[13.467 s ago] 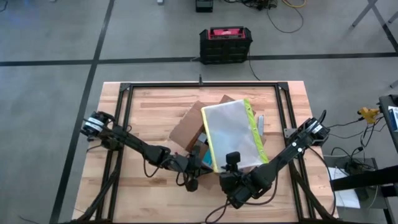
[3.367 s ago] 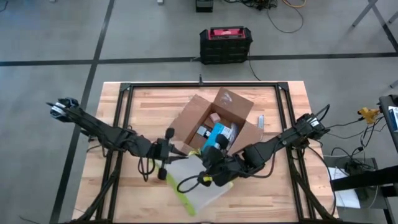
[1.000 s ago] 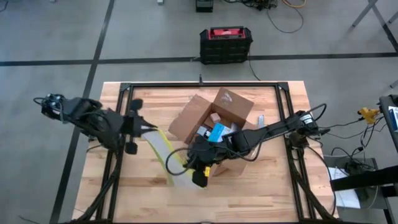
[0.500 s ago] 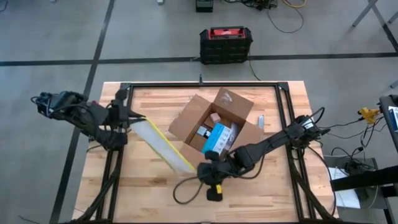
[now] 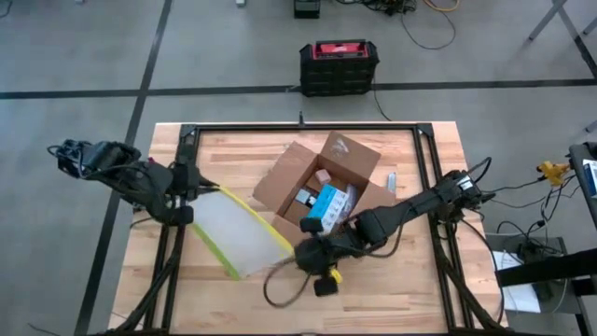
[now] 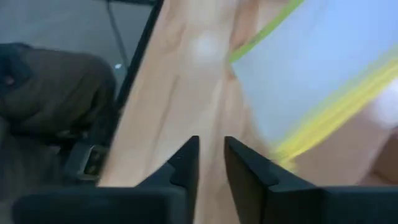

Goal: Unpack boxes
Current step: Put the pill organizer into the transparent zip lock bag

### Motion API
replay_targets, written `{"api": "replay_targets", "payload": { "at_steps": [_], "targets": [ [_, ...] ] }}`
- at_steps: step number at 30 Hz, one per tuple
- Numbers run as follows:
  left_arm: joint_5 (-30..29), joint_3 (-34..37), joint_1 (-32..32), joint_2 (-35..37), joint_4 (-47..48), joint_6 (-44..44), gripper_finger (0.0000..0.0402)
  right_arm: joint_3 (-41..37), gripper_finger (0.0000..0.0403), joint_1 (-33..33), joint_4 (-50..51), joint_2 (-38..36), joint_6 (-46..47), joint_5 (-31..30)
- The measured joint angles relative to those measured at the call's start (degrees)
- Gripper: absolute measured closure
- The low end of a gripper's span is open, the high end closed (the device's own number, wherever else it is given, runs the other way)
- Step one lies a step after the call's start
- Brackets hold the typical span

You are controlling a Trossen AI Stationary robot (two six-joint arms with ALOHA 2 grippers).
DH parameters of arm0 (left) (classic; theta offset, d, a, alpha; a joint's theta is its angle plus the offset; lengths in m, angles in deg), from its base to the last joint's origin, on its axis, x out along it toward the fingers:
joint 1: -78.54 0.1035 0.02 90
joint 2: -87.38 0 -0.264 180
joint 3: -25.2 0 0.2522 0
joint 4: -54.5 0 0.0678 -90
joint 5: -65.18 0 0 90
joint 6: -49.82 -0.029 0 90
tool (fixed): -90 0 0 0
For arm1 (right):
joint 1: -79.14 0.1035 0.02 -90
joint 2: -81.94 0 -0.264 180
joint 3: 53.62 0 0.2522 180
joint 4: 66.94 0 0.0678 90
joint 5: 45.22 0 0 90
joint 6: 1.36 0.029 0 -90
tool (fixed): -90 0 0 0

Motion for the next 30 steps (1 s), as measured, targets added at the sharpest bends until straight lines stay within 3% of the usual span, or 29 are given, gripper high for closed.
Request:
{"api": "replay_targets", "payload": {
  "at_steps": [3,7,12,30],
  "targets": [
    [3.70,1.40,-0.07,0.36,-2.47,0.19,0.0401,0.09,0.0273,-2.41,-3.71,0.04,-4.64,-6.15],
    [7.48,1.82,-0.21,0.44,-6.43,-0.59,0.0401,-0.01,0.0261,-5.58,-9.41,1.67,-10.55,-5.67],
    [8.80,1.82,-0.31,0.79,-8.29,-0.70,0.0401,-0.17,0.0281,-6.76,-11.97,2.78,-16.61,-4.62],
    [9.21,1.82,-0.31,1.23,-13.16,-4.40,0.0401,-0.43,0.0355,-7.50,-16.80,5.40,-21.51,-2.07]
  ]
}}
